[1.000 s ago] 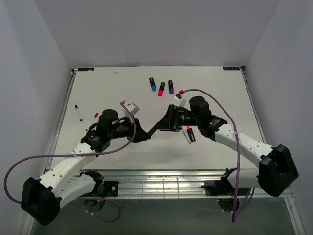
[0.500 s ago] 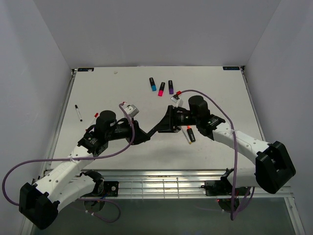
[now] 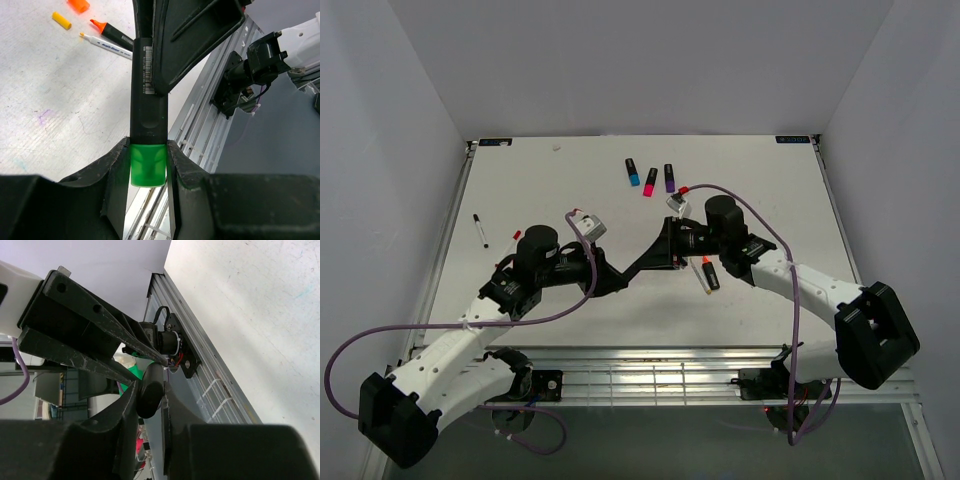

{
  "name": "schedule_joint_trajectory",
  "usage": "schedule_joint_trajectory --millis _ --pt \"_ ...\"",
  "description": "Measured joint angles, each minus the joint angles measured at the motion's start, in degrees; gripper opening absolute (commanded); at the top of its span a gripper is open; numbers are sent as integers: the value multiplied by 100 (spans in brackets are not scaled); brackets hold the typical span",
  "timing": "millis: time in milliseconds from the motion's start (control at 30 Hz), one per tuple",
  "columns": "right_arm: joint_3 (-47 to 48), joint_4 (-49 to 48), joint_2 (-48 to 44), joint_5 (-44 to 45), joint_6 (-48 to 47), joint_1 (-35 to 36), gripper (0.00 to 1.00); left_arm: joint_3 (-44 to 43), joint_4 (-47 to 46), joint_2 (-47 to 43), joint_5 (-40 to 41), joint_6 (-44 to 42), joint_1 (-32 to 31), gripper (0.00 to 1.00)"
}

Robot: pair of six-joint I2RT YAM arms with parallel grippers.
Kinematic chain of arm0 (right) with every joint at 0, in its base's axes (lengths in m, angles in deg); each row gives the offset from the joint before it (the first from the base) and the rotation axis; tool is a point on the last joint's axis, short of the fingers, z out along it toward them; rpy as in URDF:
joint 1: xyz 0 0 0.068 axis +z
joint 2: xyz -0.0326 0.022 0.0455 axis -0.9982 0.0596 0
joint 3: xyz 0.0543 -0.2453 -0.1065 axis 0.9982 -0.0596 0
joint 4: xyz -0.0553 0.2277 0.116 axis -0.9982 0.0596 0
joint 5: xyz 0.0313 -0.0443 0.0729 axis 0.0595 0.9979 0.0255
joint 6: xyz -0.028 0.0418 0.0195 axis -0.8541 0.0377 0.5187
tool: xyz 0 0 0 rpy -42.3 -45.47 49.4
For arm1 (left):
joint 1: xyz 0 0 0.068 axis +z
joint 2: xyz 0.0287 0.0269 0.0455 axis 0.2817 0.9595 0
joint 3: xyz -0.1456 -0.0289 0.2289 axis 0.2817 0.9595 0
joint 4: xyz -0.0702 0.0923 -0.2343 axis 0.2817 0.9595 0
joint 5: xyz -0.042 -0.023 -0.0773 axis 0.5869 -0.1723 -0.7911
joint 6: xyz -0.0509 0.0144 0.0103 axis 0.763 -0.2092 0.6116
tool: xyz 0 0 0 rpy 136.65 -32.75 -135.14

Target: Open the pen caps

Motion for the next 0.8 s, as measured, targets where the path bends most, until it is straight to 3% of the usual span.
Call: schedule_joint_trajectory --millis 67,200,233,267,400,567,600,800 --pt "-46 -79 0 -39 83 -2 8 -2 48 11 20 -52 -2 0" --pt "-195 -192 -2 -63 144 -13 8 -7 103 70 24 -61 -11 0" --pt "-219 -219 -2 -61 151 -13 8 -7 107 87 31 -57 -17 4" --pt "-236 -234 -2 -52 160 -15 8 -7 118 98 44 -37 -20 17" --pt "-437 -452 -103 186 212 -22 8 -55 249 105 549 365 -92 38" --pt "-815 -621 -481 584 227 -55 8 -39 501 -175 1950 1775 -83 50" --pt "-881 -664 -544 645 238 -63 8 22 498 -297 2212 2050 -46 59" --pt "-1134 -1016 -739 1060 337 -98 8 540 76 -949 2922 3521 -28 68"
